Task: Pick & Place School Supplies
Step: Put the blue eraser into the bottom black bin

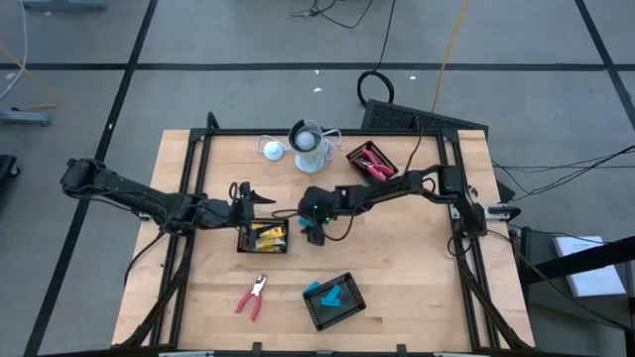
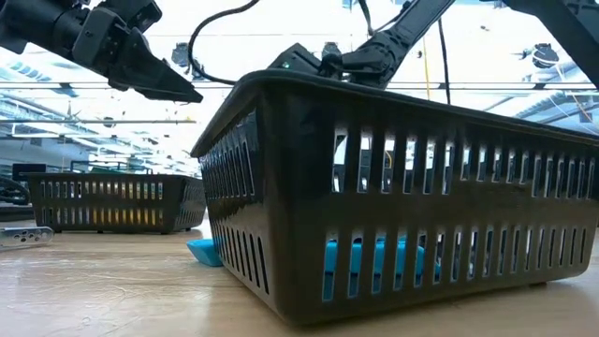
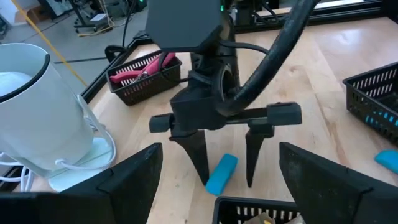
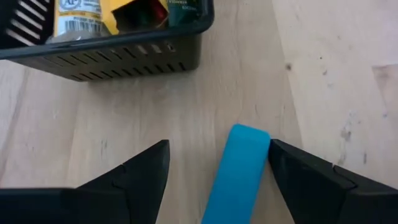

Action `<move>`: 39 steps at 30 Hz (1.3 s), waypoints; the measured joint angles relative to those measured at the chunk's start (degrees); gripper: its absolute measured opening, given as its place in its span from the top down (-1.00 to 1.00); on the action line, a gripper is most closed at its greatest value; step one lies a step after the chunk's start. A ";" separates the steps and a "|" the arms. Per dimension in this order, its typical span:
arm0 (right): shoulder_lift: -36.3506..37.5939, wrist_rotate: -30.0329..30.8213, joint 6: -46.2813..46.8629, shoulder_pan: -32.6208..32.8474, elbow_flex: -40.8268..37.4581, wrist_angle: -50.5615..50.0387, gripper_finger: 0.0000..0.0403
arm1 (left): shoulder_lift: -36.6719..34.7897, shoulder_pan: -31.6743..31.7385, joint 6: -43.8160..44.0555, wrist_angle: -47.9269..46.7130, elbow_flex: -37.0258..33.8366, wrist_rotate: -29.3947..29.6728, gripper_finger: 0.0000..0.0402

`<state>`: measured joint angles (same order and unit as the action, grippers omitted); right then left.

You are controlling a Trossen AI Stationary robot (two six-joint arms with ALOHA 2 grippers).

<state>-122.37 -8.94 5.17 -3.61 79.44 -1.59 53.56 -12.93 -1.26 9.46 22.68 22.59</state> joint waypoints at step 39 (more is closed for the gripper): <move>15.78 23.96 -5.08 14.12 -0.35 -17.84 0.76 | 0.00 0.00 0.72 -0.89 -0.04 0.52 -0.62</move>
<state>-106.58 15.03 0.09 10.51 79.09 -19.43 53.56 -12.93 -0.54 8.57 22.63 23.11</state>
